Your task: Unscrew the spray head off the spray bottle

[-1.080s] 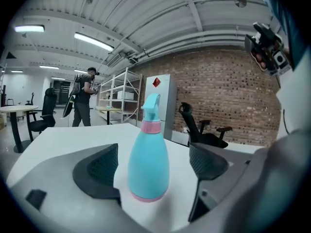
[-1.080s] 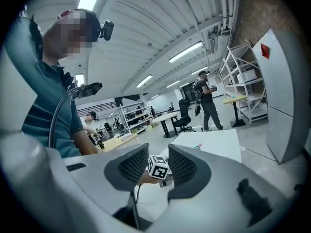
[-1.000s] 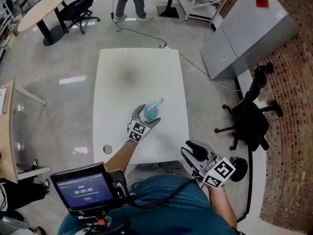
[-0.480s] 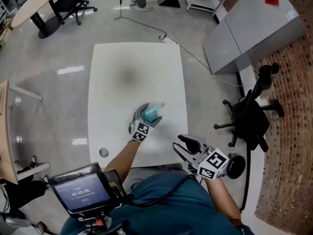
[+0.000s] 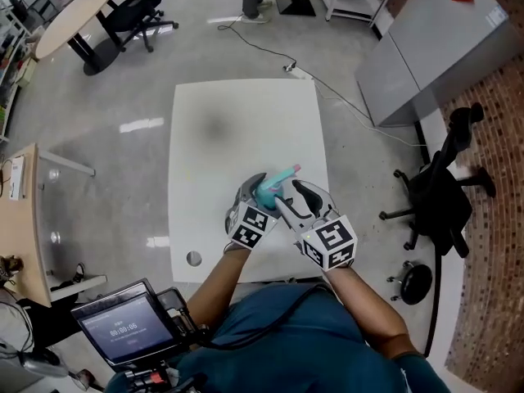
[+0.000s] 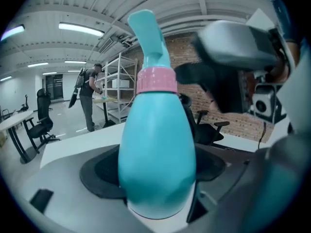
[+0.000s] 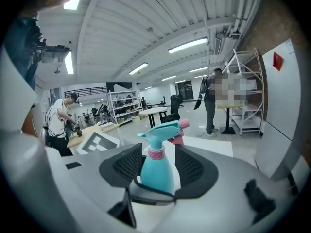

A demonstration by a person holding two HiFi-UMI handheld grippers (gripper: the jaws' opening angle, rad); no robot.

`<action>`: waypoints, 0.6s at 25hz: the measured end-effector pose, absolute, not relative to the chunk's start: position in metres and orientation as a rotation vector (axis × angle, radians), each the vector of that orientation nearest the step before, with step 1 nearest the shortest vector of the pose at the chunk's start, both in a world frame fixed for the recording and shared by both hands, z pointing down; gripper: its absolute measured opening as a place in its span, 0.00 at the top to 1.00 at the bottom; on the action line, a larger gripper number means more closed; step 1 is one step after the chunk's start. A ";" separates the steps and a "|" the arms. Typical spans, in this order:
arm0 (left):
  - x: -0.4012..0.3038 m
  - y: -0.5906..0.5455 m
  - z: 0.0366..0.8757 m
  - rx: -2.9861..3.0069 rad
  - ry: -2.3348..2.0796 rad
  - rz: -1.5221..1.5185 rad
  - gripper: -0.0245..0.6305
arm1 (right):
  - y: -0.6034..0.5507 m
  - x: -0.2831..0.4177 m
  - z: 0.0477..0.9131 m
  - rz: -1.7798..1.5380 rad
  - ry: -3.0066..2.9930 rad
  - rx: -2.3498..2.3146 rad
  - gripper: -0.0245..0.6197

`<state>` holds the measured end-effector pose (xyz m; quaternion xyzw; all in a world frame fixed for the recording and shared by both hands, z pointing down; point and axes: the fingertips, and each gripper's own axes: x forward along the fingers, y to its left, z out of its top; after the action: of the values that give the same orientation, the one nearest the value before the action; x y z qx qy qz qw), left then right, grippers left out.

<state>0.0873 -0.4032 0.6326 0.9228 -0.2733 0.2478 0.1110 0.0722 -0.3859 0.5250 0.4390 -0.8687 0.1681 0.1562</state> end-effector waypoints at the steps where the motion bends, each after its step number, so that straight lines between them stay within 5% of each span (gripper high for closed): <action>1: 0.088 -0.403 0.618 2.727 -0.802 0.738 0.34 | -0.391 0.068 0.520 0.472 -2.501 1.266 0.65; 15: 0.074 -0.371 0.527 2.839 -0.575 0.601 0.36 | -0.376 0.036 0.446 0.318 -2.806 1.183 0.75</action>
<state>0.0737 -0.3705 0.5272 0.9557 -0.1934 0.2021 0.0914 0.0355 -0.3762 0.4460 0.3860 -0.9158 0.1039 0.0399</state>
